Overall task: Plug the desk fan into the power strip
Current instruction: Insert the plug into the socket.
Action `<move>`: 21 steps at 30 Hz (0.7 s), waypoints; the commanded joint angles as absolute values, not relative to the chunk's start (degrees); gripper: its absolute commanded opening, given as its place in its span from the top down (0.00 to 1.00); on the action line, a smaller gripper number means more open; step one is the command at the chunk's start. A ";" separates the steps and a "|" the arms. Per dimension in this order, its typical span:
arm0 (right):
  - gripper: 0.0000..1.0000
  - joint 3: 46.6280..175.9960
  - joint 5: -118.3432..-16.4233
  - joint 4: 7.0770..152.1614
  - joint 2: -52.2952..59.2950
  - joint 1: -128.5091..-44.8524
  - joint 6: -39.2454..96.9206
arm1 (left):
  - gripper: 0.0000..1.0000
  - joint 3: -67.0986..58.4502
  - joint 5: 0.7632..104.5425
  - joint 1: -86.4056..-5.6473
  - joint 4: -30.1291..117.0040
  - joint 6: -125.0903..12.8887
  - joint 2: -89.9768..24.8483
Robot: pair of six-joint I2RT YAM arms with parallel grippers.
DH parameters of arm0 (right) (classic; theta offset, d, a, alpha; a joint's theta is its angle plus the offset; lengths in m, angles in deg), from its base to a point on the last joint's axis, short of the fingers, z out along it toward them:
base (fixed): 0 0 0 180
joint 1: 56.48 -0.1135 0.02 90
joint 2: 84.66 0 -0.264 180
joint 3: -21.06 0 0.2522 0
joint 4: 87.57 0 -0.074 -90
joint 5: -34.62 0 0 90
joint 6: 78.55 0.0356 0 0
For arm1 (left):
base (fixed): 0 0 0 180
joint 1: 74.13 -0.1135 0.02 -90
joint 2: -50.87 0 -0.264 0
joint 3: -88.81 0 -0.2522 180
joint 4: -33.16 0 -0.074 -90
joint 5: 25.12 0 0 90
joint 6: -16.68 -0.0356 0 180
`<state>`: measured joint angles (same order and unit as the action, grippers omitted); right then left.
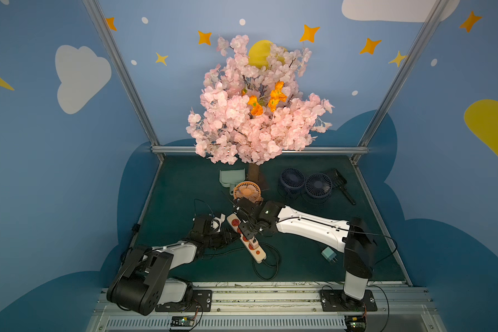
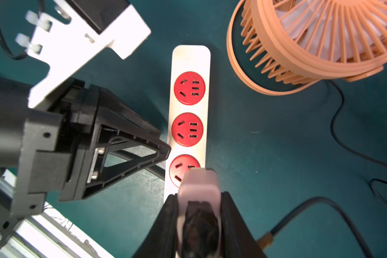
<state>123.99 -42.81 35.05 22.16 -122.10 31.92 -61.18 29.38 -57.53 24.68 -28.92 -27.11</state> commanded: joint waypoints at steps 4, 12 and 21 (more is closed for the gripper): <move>1.00 125.44 -43.17 33.20 24.22 -122.92 33.78 | 0.62 -61.59 26.71 -57.58 19.82 -28.52 -29.73; 1.00 123.86 -44.30 35.45 24.56 -122.91 35.75 | 0.66 -61.95 26.89 -57.55 19.32 -28.46 -30.34; 1.00 121.26 -44.61 39.73 23.96 -122.92 36.35 | 0.68 -61.96 26.56 -57.65 18.72 -28.50 -31.88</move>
<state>122.52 -44.03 38.68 24.24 -122.37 35.64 -61.27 27.26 -57.53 19.78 -28.24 -31.24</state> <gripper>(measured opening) 0.295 0.323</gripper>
